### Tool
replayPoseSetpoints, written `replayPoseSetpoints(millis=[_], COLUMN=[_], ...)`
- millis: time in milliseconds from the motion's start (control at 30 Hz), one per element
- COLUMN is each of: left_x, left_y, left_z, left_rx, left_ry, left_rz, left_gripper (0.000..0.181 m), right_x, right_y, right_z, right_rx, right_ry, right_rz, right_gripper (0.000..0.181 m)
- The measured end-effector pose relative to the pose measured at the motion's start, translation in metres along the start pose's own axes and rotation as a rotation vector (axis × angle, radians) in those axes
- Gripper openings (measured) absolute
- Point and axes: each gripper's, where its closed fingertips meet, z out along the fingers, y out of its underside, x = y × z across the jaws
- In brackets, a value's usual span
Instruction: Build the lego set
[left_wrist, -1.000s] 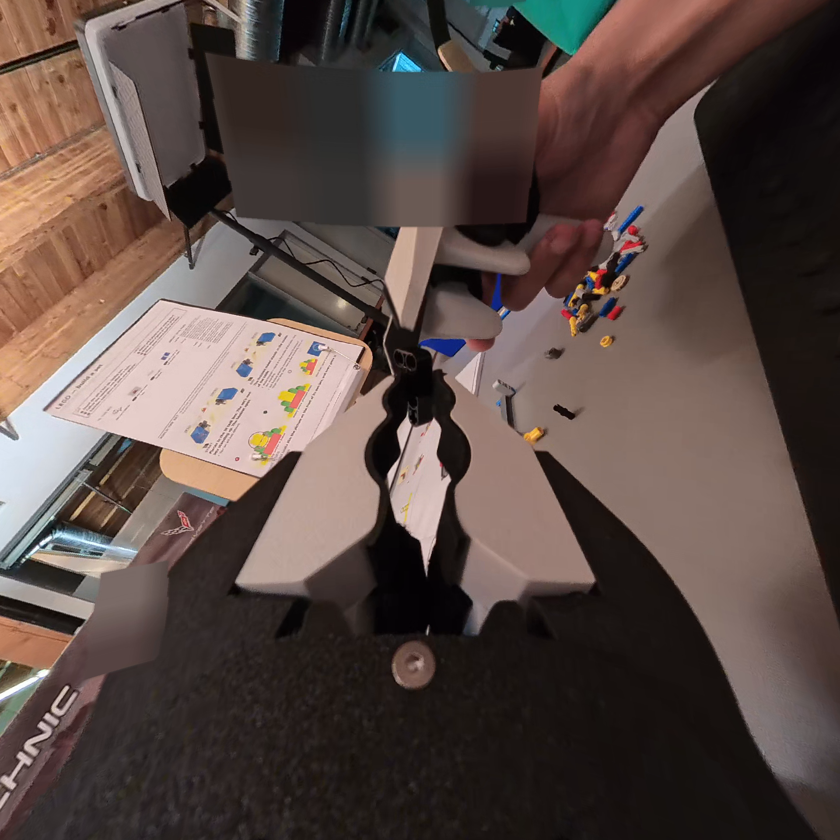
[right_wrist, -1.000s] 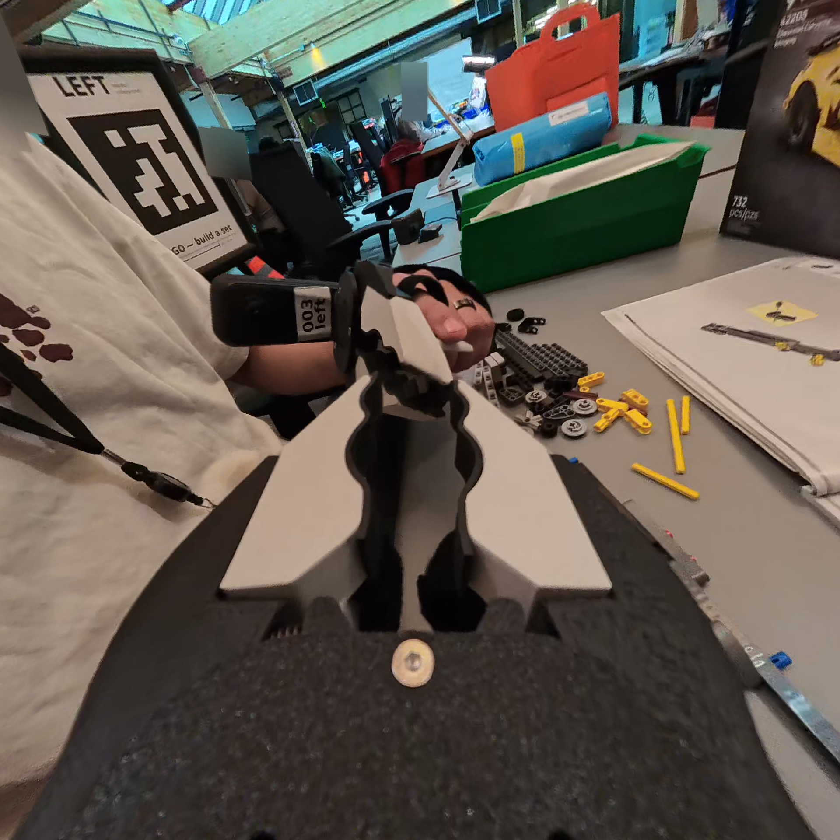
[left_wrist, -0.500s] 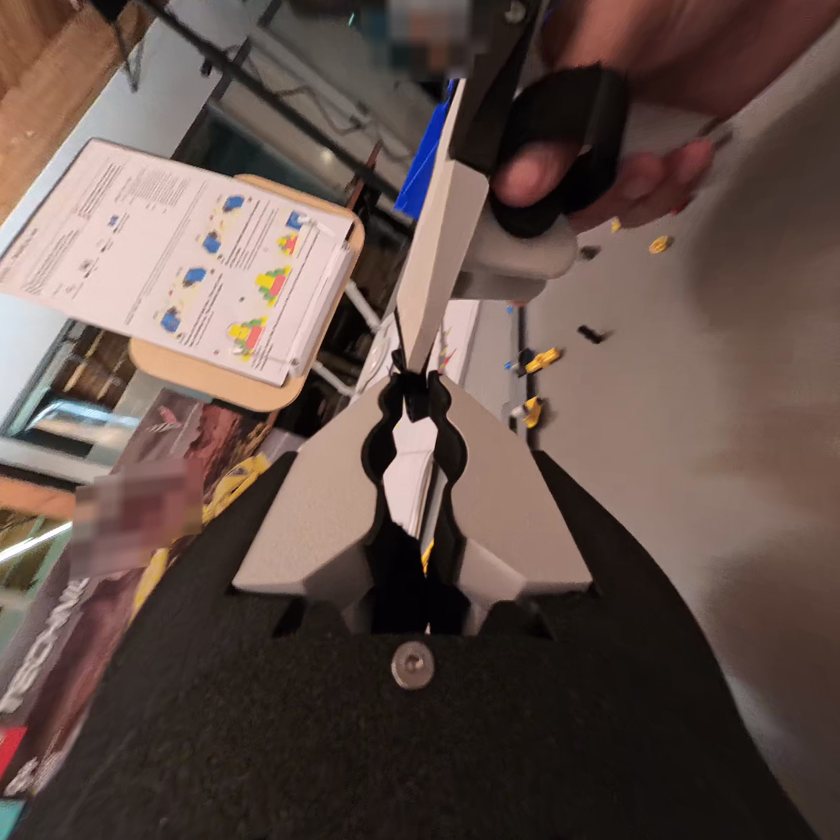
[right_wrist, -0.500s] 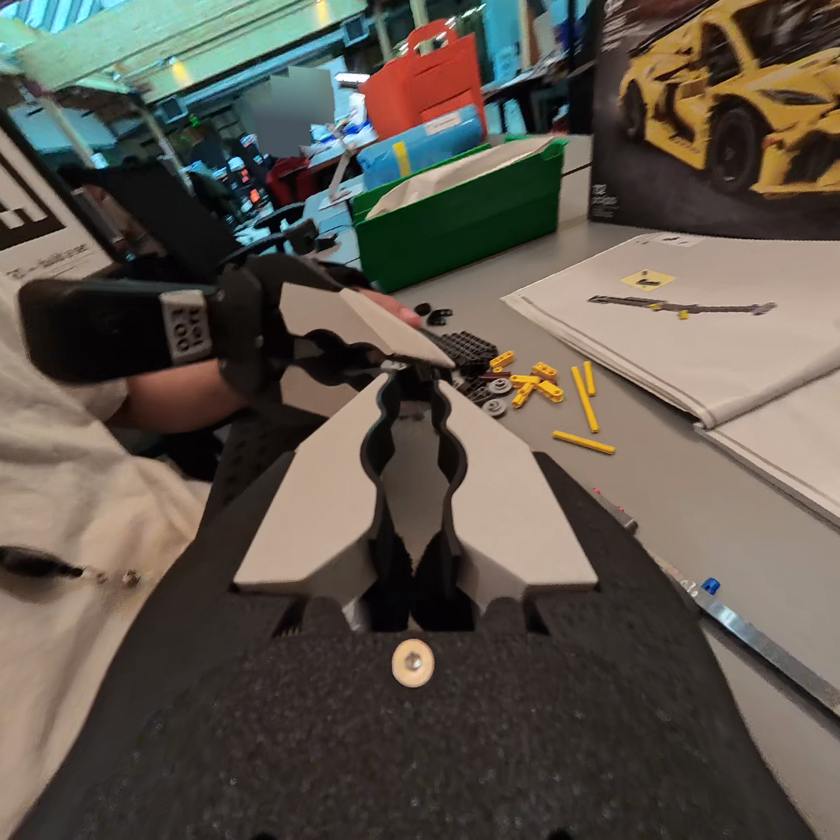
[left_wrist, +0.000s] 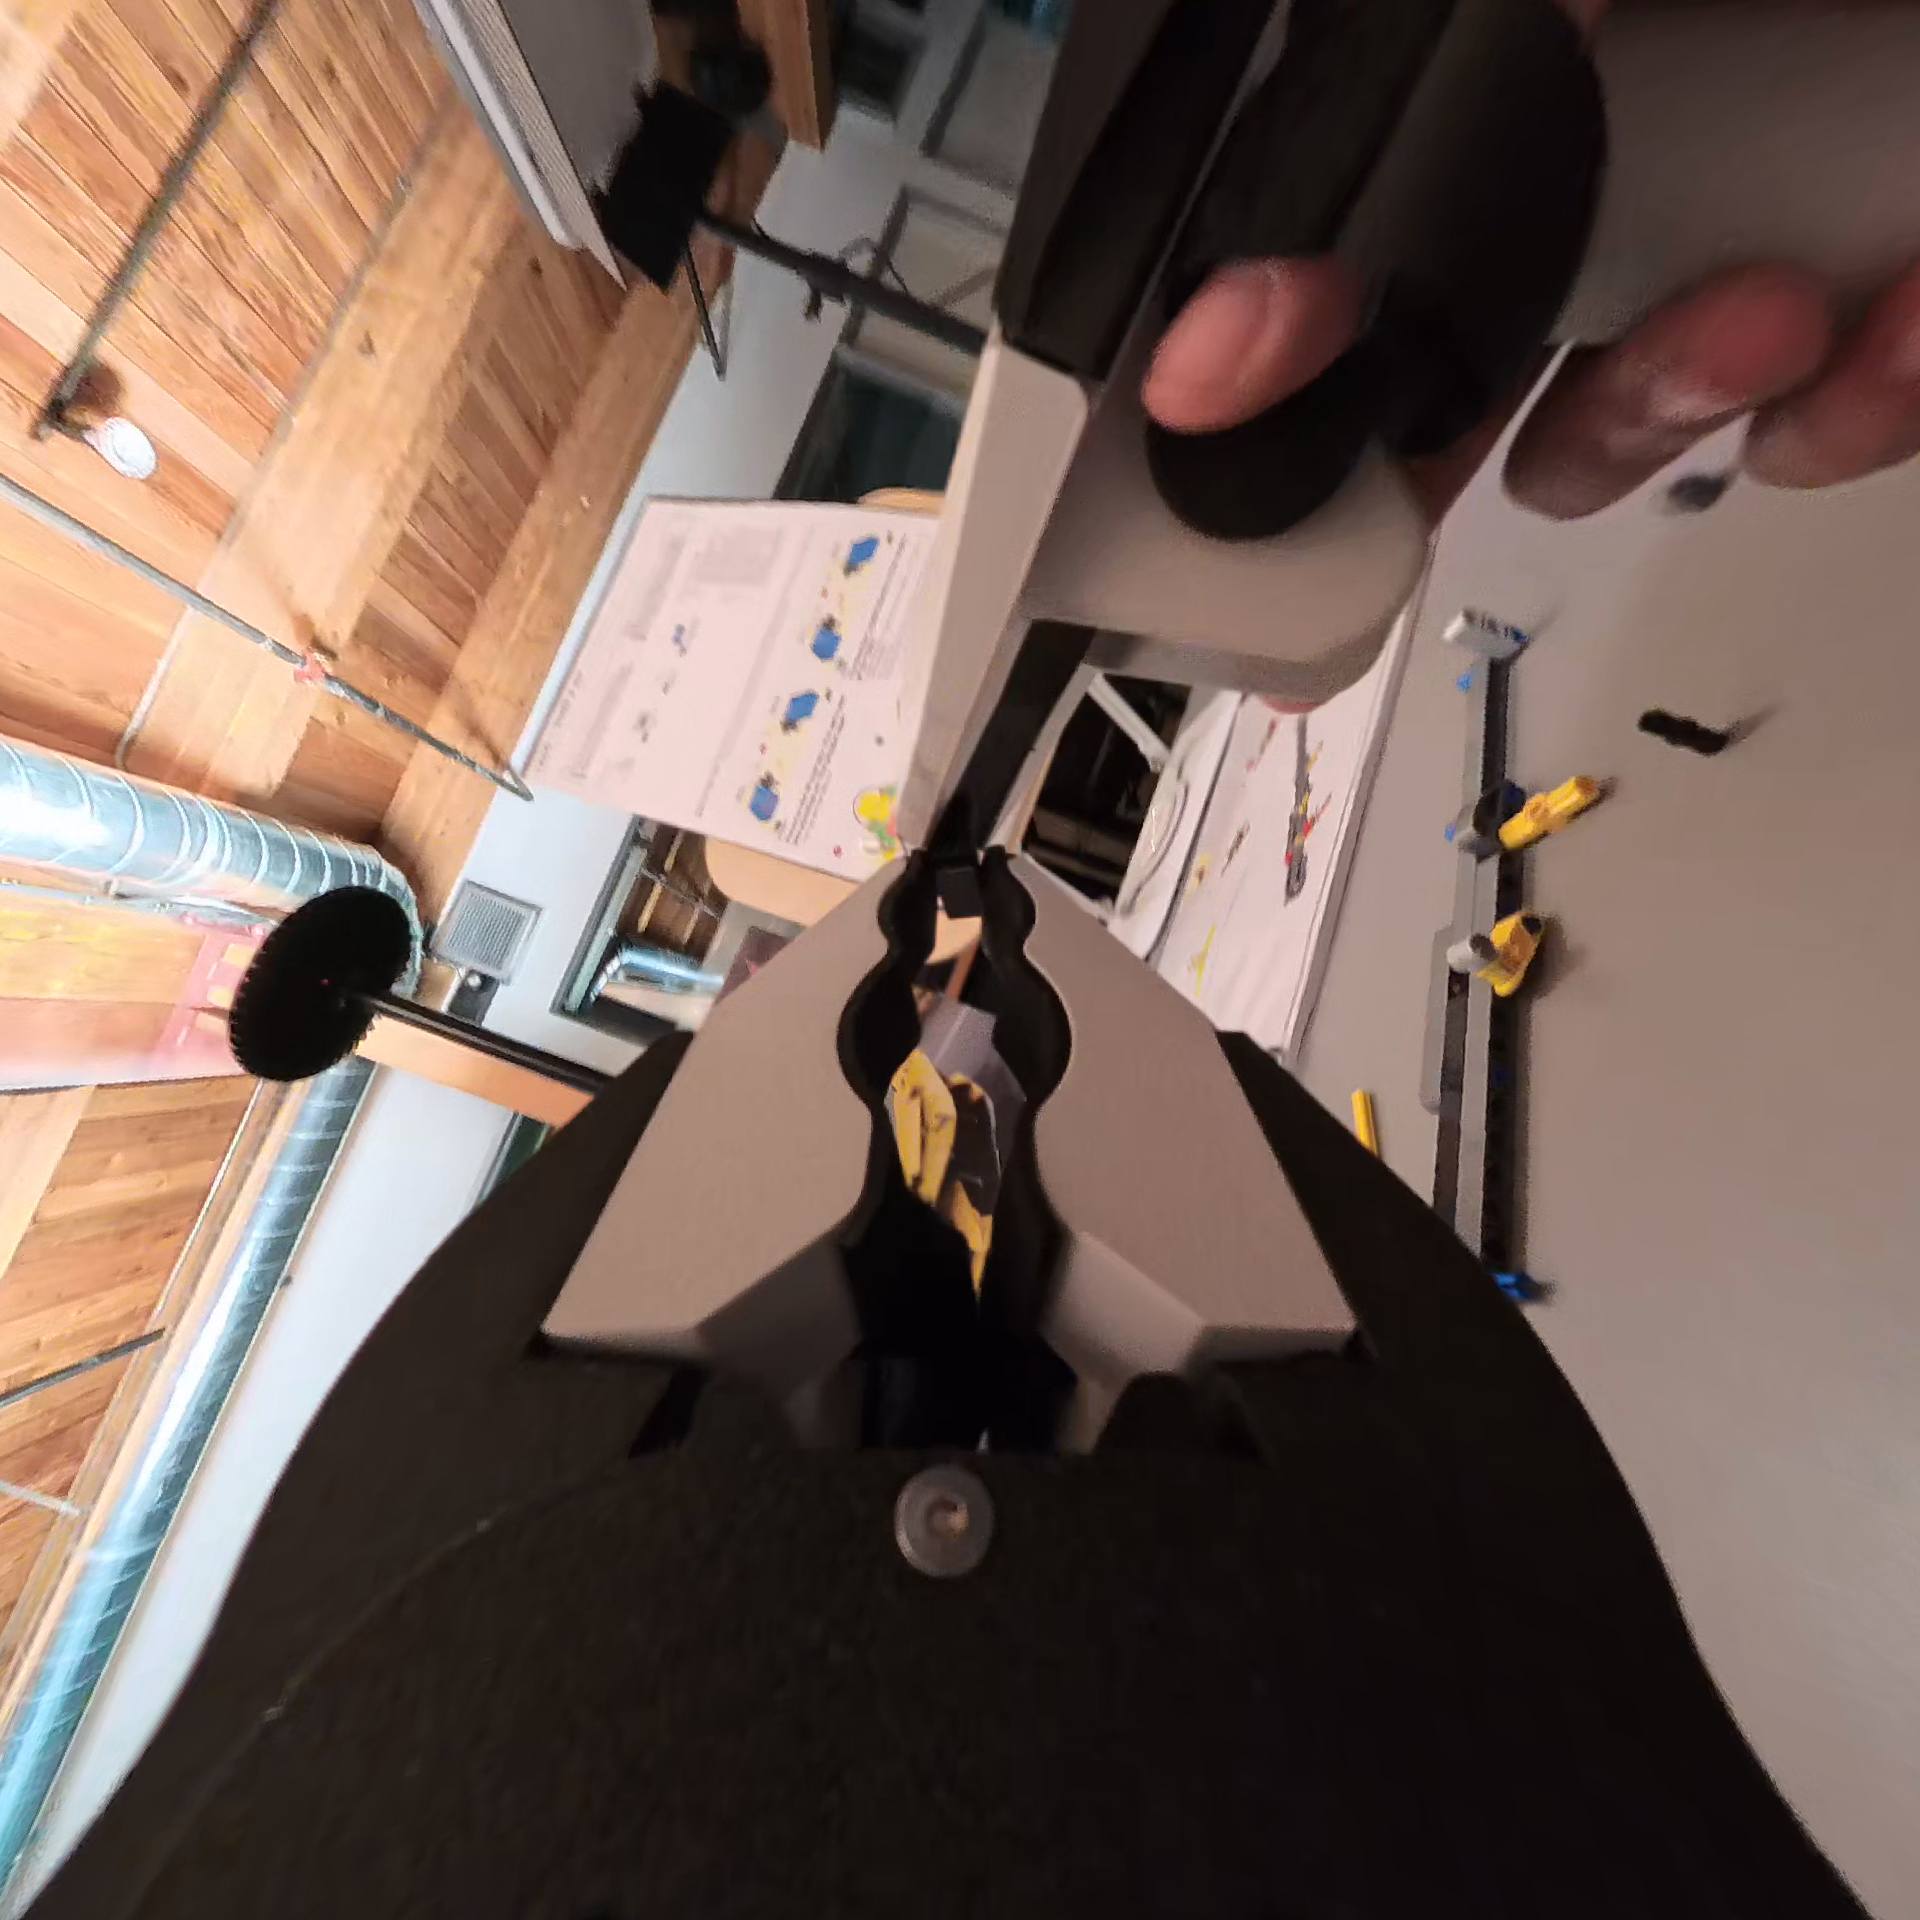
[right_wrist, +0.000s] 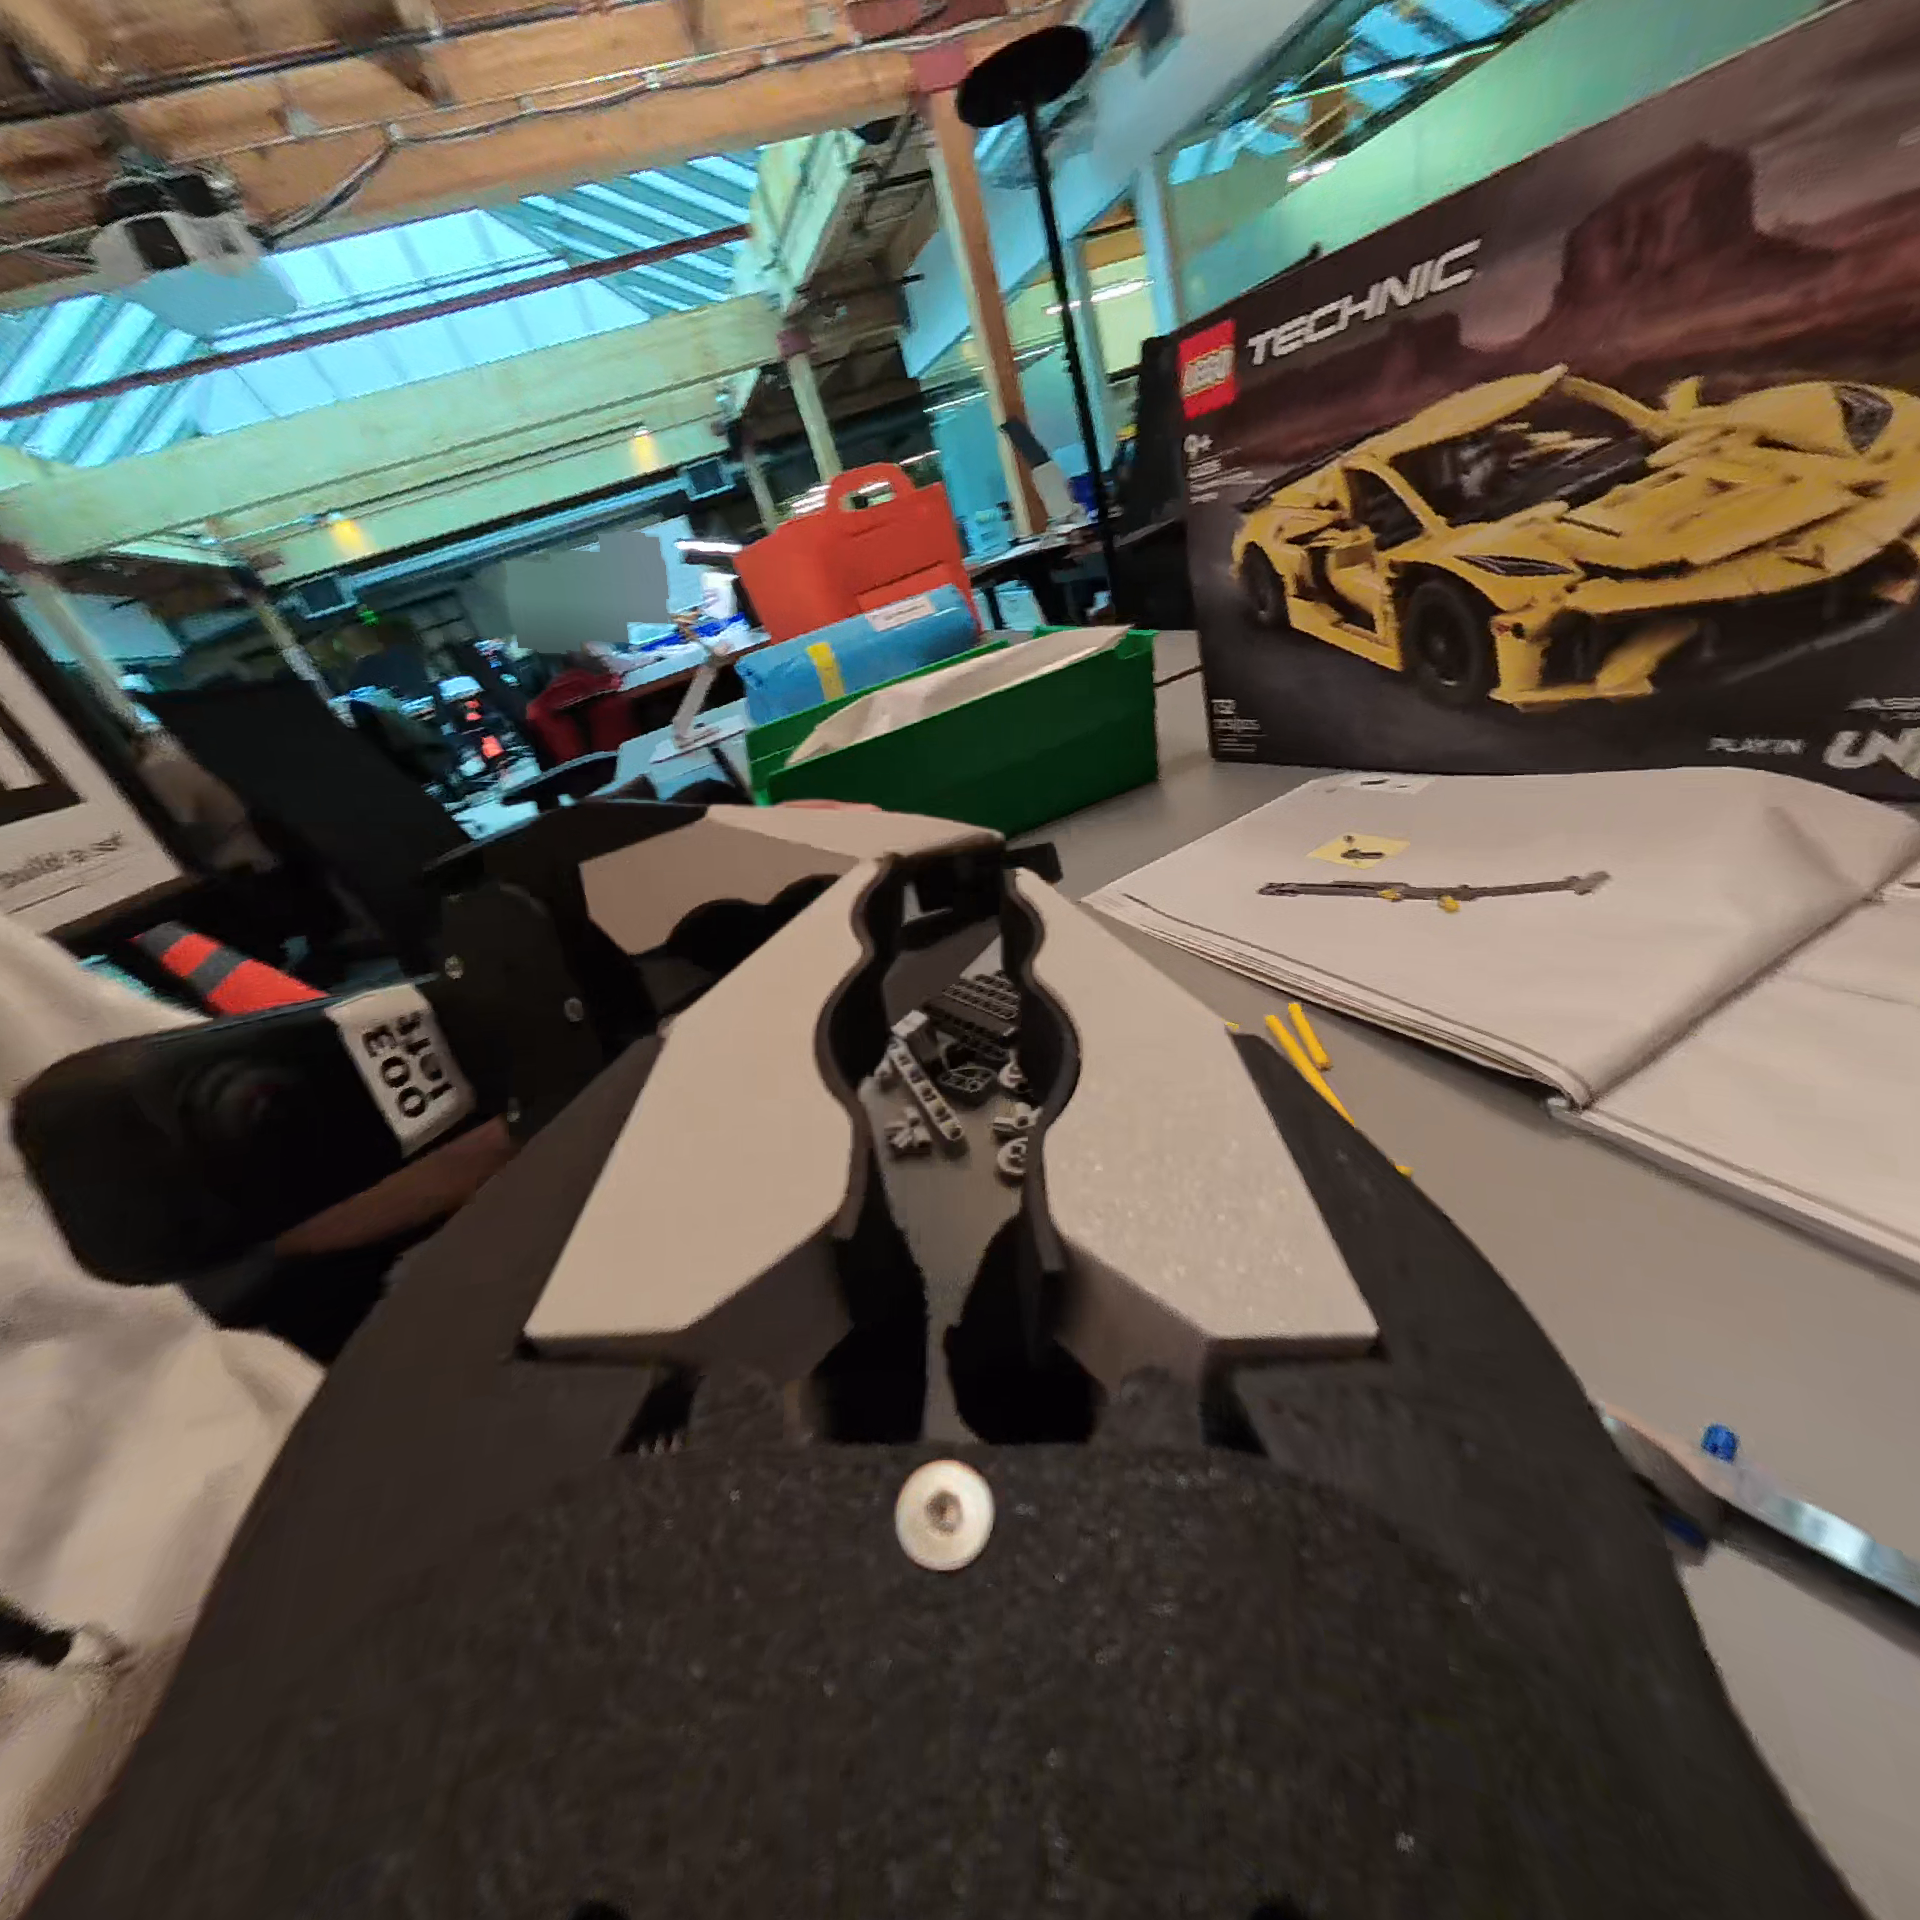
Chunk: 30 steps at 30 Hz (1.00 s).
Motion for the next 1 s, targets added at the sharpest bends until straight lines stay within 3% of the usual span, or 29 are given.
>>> replayPoseSetpoints(millis=[67,233,400,600,733,833,1000], left_x=[-0.004,0.006,0.004,0.004,0.002,0.000,0.010], left_y=[-0.006,-0.009,0.006,0.009,0.009,0.007,0.005], left_z=[-0.004,-0.003,0.006,0.006,0.004,0.002,0.000], left_rx=[0.030,0.029,-0.108,-0.112,-0.108,-0.069,-0.033], left_ry=[-0.019,0.019,-0.005,-0.018,-0.010,-0.007,0.071], left_rz=[0.000,0.039,0.054,0.108,0.101,0.093,0.043], left_gripper=[0.006,0.006,0.007,0.008,0.007,0.006,0.006], right_x=[-0.005,-0.003,0.007,0.008,0.006,0.001,0.000], right_y=[0.000,0.007,0.009,0.012,0.011,0.009,0.018], right_z=[-0.003,-0.009,0.003,0.006,0.009,0.009,0.004], right_rx=[-0.062,-0.211,-0.144,-0.080,-0.074,-0.089,-0.194], right_ry=[-0.084,-0.097,0.100,0.263,0.245,0.190,0.089], right_rz=[0.003,-0.130,-0.181,-0.098,-0.065,-0.148,-0.213], right_gripper=[0.020,0.013,0.007,0.008,0.008,0.007,0.007])
